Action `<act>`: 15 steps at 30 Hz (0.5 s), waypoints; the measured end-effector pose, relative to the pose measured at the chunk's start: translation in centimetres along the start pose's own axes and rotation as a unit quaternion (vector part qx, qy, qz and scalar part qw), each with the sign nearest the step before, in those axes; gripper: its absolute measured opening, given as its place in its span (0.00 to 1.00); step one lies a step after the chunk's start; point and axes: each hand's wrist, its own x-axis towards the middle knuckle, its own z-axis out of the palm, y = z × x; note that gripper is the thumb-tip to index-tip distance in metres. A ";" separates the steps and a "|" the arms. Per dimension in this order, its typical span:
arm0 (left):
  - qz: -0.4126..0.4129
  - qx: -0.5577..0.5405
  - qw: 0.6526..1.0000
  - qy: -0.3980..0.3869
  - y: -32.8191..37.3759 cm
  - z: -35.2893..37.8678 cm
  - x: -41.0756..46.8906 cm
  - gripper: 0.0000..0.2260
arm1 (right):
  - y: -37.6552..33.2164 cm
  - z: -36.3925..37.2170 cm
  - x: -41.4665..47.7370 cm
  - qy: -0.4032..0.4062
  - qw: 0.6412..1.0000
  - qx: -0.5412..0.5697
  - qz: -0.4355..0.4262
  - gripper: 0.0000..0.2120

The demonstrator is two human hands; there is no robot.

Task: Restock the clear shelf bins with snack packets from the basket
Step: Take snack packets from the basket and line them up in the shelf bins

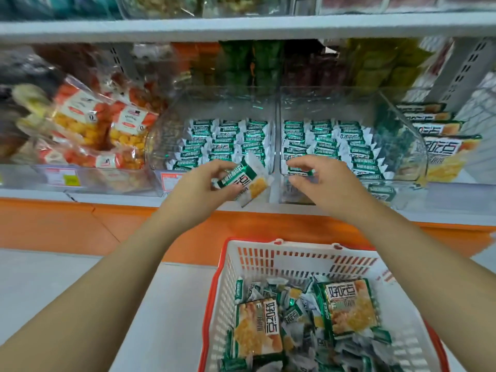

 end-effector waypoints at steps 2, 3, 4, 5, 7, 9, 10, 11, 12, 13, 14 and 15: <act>0.003 0.029 0.998 0.059 0.2 -0.9 1.6 0.17 | 1.3 -0.1 0.3 -0.002 0.999 -0.045 0.018 0.16; 0.005 0.034 0.996 0.083 0.3 -1.2 2.6 0.18 | 2.1 0.1 0.3 -0.012 0.998 -0.062 0.025 0.16; 0.010 0.042 0.994 0.101 0.5 -1.3 3.6 0.18 | 2.6 0.3 0.3 -0.020 0.997 -0.076 0.023 0.16; 0.013 0.056 0.992 0.112 0.6 -1.2 4.7 0.17 | 2.9 0.5 0.3 -0.024 0.995 -0.090 0.017 0.16; 0.019 0.090 0.991 0.102 0.8 -0.7 7.1 0.17 | 3.1 0.7 0.3 -0.020 0.994 -0.104 0.003 0.16; 0.014 0.121 0.991 0.048 0.7 0.1 9.2 0.16 | 3.2 0.8 0.3 -0.013 0.994 -0.108 -0.005 0.16; 0.008 0.133 0.991 0.009 0.5 0.6 10.1 0.16 | 3.2 0.7 0.3 -0.010 0.994 -0.109 -0.011 0.16; 0.001 0.146 0.989 -0.032 0.2 1.1 10.8 0.16 | 3.3 0.7 0.2 -0.010 0.994 -0.109 -0.016 0.17; -0.004 0.164 0.984 -0.069 -0.2 1.7 11.3 0.16 | 3.4 0.8 0.2 -0.011 0.994 -0.108 -0.022 0.17; -0.004 0.183 0.979 -0.094 -0.5 2.2 11.6 0.15 | 3.5 0.8 0.2 -0.012 0.994 -0.107 -0.026 0.17; 0.000 0.199 0.974 -0.107 -0.8 2.7 11.8 0.15 | 3.6 0.8 0.2 -0.012 0.994 -0.106 -0.032 0.17; 0.004 0.206 0.973 -0.108 -1.1 3.1 12.0 0.15 | 3.7 0.8 0.3 -0.010 0.994 -0.104 -0.035 0.17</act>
